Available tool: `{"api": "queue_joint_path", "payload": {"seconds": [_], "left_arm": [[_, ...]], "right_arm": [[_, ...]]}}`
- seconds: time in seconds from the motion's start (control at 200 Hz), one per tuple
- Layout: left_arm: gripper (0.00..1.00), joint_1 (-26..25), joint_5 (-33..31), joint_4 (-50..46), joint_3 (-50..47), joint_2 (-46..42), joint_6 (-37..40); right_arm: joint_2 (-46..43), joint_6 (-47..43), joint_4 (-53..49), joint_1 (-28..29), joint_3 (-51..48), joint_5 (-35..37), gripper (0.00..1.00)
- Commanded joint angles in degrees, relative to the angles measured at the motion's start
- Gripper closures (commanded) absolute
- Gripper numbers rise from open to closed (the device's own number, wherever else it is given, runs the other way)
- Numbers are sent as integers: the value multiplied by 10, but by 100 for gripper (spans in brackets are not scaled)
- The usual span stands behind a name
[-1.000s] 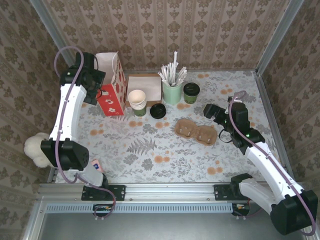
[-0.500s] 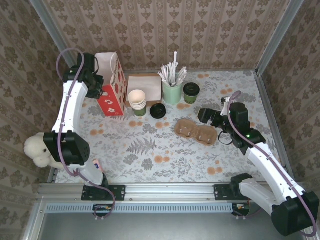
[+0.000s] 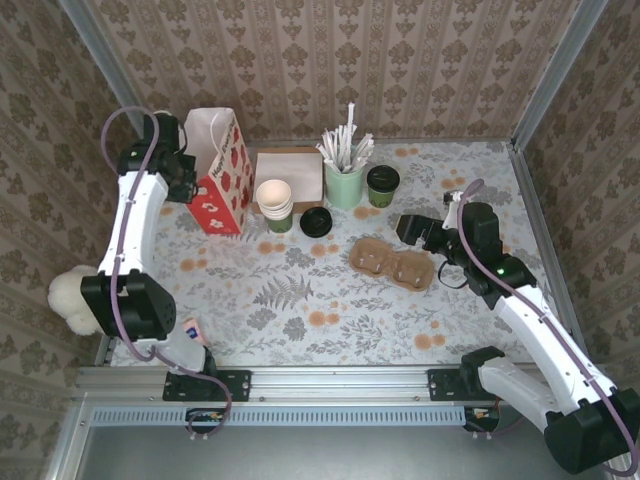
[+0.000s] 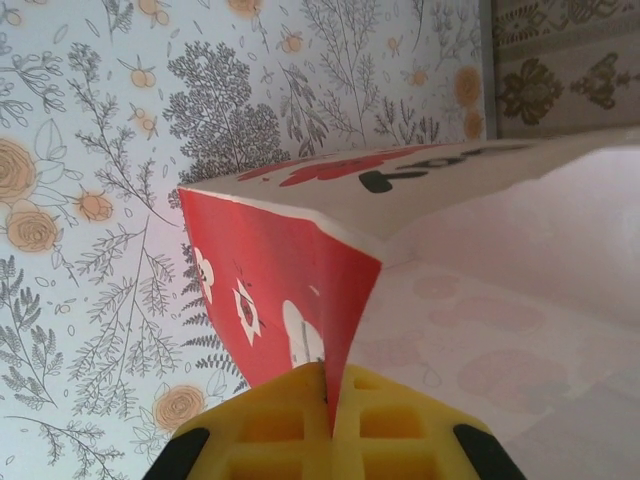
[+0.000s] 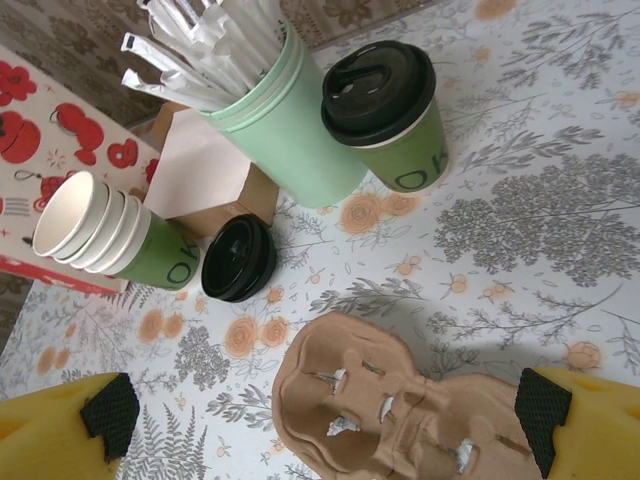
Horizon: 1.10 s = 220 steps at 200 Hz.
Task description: Pack the takeout coffee
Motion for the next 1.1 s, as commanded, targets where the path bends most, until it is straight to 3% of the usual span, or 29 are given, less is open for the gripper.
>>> {"api": "queue_joint_path", "payload": {"seconds": [0.0,0.35,0.555,0.725,0.82,1.025,1.095], "left_arm": [[100,12,4,0,-16,-37,-1],[100,45,59,-55,-122,-184,63],[100,81,46,-124,-132,-253,183],[100,123,149,-105,-167,-309,315],[100,141,162,-135,-158,-317,353],[100,155,185,-189,-116,-319,424],[100,155,238,-180,-110,-326,464]], "right_arm": [[-11,-7,-45,3,23,19,0],[17,13,-25,4,23,-3,0],[39,11,-28,11,35,-6,0],[50,30,-28,18,37,0,0],[64,76,-65,18,61,41,0],[64,119,-64,17,54,44,0],[63,133,-58,17,38,53,0]]}}
